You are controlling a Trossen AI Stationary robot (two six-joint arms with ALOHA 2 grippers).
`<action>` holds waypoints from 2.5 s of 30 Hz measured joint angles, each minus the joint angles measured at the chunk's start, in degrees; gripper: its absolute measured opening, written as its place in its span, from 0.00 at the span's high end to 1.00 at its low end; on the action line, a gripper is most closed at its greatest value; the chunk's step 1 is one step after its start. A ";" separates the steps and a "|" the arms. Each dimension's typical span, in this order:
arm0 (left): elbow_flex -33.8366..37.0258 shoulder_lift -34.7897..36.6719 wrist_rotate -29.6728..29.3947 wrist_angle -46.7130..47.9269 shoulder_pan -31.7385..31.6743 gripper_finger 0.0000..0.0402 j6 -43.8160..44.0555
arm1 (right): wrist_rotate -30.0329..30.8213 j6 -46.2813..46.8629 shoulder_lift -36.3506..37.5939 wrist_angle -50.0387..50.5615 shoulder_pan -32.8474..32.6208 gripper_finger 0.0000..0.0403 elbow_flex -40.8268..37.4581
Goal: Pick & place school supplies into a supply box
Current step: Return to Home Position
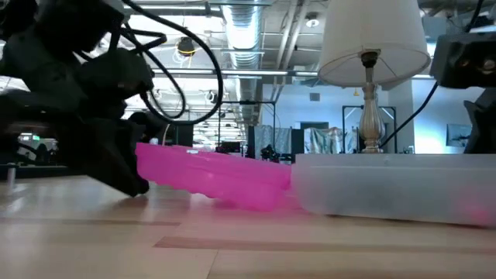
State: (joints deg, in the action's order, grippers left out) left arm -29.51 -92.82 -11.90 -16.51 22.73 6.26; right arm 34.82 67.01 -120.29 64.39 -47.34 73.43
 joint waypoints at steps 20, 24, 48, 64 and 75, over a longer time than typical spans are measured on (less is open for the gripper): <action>0.04 -0.06 -3.50 -1.48 -5.87 0.85 -2.03 | 0.35 -5.73 0.00 -0.38 2.75 0.81 0.00; 0.04 -0.06 -2.70 -2.98 -5.87 0.85 -2.53 | 1.24 -8.44 0.00 -0.82 4.33 0.81 0.00; 0.00 -0.08 4.05 -4.55 -3.18 0.85 -0.94 | 3.84 -18.65 0.07 -5.28 8.97 0.84 -0.04; 0.00 -0.08 3.88 -4.09 -2.14 0.85 -1.99 | 3.45 -20.96 0.07 -6.55 8.75 0.99 -0.04; 0.02 1.26 2.68 -3.77 -1.87 0.85 -2.79 | 3.97 -22.01 0.04 -6.46 8.75 1.00 -0.04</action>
State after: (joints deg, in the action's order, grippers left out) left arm -29.50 -91.56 -9.22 -20.29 20.86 3.47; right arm 38.78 44.99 -120.25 57.94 -38.59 73.38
